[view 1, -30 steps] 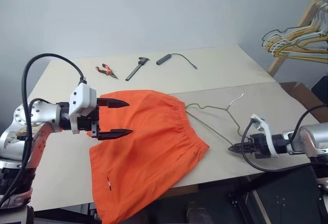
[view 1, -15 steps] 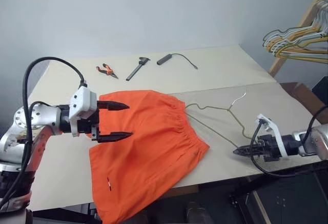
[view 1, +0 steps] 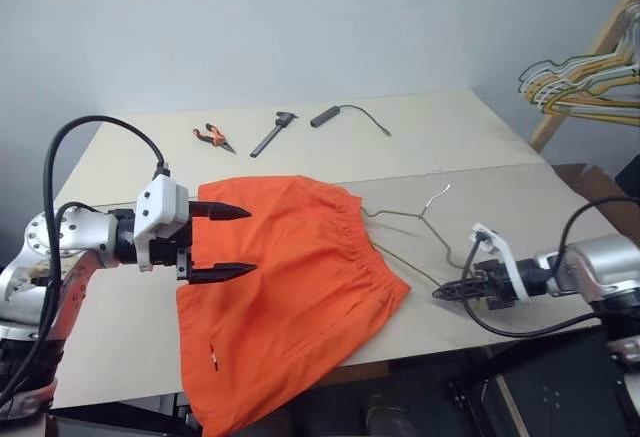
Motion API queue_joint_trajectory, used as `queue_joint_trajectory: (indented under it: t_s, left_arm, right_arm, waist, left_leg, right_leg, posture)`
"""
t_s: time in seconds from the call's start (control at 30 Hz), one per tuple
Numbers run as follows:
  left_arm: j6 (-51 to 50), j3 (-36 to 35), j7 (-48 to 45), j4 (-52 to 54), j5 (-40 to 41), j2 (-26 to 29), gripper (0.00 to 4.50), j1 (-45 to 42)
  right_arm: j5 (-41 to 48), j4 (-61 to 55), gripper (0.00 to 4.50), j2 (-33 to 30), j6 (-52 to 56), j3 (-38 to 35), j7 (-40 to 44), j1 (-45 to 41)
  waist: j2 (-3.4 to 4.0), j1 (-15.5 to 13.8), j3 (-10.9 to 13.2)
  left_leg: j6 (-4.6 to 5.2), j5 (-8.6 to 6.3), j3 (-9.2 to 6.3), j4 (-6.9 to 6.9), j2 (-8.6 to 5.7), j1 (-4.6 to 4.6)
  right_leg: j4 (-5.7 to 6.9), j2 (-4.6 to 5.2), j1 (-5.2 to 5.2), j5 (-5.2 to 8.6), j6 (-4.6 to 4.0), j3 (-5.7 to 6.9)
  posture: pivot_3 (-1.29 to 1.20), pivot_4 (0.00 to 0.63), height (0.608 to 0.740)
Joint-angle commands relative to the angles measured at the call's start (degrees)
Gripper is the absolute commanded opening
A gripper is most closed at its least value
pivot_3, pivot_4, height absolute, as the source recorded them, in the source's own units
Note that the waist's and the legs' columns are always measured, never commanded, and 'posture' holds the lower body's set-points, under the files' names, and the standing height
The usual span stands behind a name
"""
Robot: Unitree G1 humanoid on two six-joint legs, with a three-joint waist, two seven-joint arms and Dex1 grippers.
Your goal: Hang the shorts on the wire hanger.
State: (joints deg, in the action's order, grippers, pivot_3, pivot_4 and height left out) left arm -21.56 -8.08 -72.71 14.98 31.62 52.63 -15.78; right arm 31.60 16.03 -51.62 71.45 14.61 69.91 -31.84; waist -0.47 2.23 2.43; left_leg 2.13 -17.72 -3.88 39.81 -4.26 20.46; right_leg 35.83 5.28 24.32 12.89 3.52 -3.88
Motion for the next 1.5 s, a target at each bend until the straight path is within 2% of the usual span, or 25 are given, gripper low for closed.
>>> queue_joint_trajectory:
  t_s: [0.03,0.37,0.7,0.9,1.03,1.17,1.3,1.4,1.5]
  left_arm:
    - [0.6,-1.9,0.1,1.4,0.5,1.1,4.48,-0.5]
    - [0.3,-2.9,0.8,2.8,0.8,1.5,4.48,1.0]
    - [0.3,-4.3,1.1,4.2,1.0,2.0,4.48,2.9]
    - [0.4,-3.9,1.1,4.2,0.8,2.0,4.48,2.8]
    - [0.4,-3.5,1.0,3.8,0.7,1.9,4.48,2.2]
    - [0.4,-2.6,0.7,3.1,0.5,1.7,4.48,1.2]
    - [0.8,-2.1,0.5,1.7,-0.1,1.8,4.48,-0.4]
    - [2.1,-1.3,2.3,-1.8,-2.2,1.0,4.48,-4.2]
    - [4.8,0.1,3.6,-7.7,-5.8,0.6,4.48,-10.3]
  right_arm:
    - [-1.7,2.9,0.0,1.0,-2.5,1.2,2.0,-3.5]
    - [-6.7,19.8,0.0,9.4,-6.1,2.0,4.0,-13.8]
    - [-11.4,26.3,0.0,13.2,-10.0,4.2,8.7,-16.8]
    - [-14.0,34.4,0.0,16.6,-13.4,2.2,7.3,-21.3]
    - [-15.3,35.8,0.0,18.1,-15.0,1.3,7.4,-22.2]
    - [-15.1,28.7,0.0,18.6,-15.1,-1.0,4.5,-21.2]
    - [-15.1,13.8,0.0,16.5,-16.4,-3.9,-0.7,-18.1]
    - [-20.5,-1.2,0.0,13.4,-24.8,-3.0,-7.2,-13.7]
    - [-23.6,-11.9,0.0,10.7,-31.3,-2.1,-9.2,-11.2]
  waist:
    - [0.0,-0.1,0.0]
    - [0.0,0.1,0.0]
    - [0.0,-0.1,0.0]
    - [0.0,0.2,0.0]
    - [0.0,0.2,0.0]
    - [0.02,0.2,0.0]
    - [0.04,0.3,0.0]
    - [0.05,0.1,0.0]
    - [0.04,0.2,0.0]
  left_leg:
    - [-0.04,0.02,0.0,0.0,0.0,0.04]
    - [-0.05,0.03,0.03,-0.01,-0.01,0.02]
    - [-0.1,0.05,0.03,0.0,-0.04,0.01]
    - [-0.14,0.06,0.03,-0.02,-0.04,-0.01]
    - [-0.15,0.05,0.03,-0.03,-0.04,0.0]
    - [-0.15,0.05,0.03,-0.02,-0.04,0.01]
    - [-0.15,0.03,0.03,-0.04,-0.04,0.03]
    - [-0.15,0.03,0.02,-0.04,-0.04,0.1]
    - [-0.18,0.04,0.02,0.0,-0.1,0.29]
  right_leg:
    - [0.0,0.01,0.03,0.0,0.0,0.02]
    - [0.03,-0.01,0.04,-0.01,-0.01,0.02]
    - [0.07,-0.01,0.04,-0.01,-0.01,0.05]
    - [0.09,-0.04,0.06,-0.01,-0.01,0.05]
    - [0.13,-0.03,0.07,-0.01,-0.01,0.05]
    - [0.14,-0.01,0.08,-0.01,-0.01,0.05]
    - [0.18,-0.02,0.16,-0.01,-0.01,0.05]
    - [0.24,-0.02,0.25,-0.01,-0.01,0.07]
    - [0.23,0.02,0.44,-0.01,-0.01,0.17]
  posture:
    - [-0.01,0.03,0.74]
    - [0.02,0.033,0.74]
    - [0.05,0.027,0.74]
    - [0.04,0.031,0.74]
    - [0.03,0.038,0.74]
    - [0.01,0.048,0.74]
    - [-0.02,0.054,0.74]
    - [-0.04,0.054,0.74]
    - [-0.06,0.052,0.74]
